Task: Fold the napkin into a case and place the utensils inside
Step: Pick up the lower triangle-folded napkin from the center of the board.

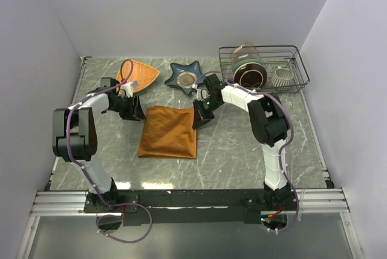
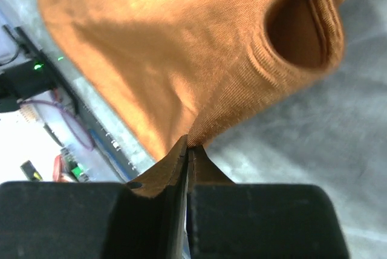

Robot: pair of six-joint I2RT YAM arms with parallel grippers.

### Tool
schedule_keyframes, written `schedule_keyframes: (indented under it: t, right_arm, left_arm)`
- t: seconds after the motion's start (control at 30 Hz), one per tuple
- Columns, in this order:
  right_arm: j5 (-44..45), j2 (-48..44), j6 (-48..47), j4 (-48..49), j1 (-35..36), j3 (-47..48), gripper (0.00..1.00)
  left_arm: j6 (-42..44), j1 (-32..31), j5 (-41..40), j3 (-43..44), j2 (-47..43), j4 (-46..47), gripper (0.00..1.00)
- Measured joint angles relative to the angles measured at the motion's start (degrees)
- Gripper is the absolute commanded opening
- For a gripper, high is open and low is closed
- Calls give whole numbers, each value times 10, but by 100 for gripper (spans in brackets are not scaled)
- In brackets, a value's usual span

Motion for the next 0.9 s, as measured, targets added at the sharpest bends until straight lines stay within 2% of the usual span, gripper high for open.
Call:
schedule_keyframes:
  t: [0.1,0.13,0.17,0.43,0.67,0.8,0.9]
  right_arm:
    - [24,24,-12,-3,4,18,36]
    - [32,30,-18,-7,3,21,47]
    - [41,31,-25,-13,3,22,48]
    - [83,29,-55,-50,-22,82,49]
    - [109,36,-60,-40,-30,126,47]
    - [116,75,-60,-38,-29,153,47]
    - [106,98,-61,-34,-29,160,41]
  left_arm:
    - [6,0,0,5,1,-3,48]
    - [12,0,1,11,2,-5,48]
    - [16,0,2,19,3,-6,48]
    - [30,0,8,105,63,10,48]
    - [24,-13,-1,127,112,23,48]
    - [18,-30,-14,129,125,25,46]
    - [12,-40,-16,133,134,25,44]
